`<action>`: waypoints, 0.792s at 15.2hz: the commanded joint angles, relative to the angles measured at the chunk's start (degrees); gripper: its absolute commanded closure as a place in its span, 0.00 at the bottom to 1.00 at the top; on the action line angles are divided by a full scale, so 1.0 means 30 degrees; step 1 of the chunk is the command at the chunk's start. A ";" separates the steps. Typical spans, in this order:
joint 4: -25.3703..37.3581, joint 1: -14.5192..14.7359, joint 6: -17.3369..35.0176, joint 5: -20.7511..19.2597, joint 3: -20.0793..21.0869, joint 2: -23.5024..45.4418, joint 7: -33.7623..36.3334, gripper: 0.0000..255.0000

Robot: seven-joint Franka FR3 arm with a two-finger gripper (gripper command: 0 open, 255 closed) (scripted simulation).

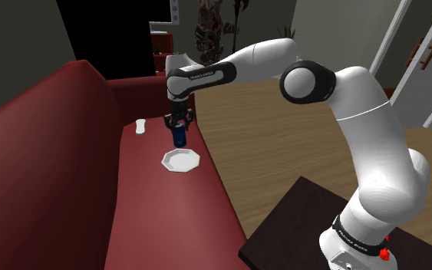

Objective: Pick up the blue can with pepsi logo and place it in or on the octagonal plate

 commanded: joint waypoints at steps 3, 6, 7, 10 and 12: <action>0.0068 -0.0062 0.0457 -0.0095 -0.0101 0.0524 -0.0153 1.00; -0.0251 -0.0065 0.1039 -0.0175 -0.0160 0.0797 -0.0104 1.00; -0.0347 -0.0064 0.1229 -0.0203 -0.0181 0.0894 -0.0088 1.00; -0.0598 -0.0054 0.1784 -0.0289 -0.0248 0.1206 -0.0040 1.00; -0.0734 -0.0041 0.2141 -0.0348 -0.0295 0.1432 -0.0009 1.00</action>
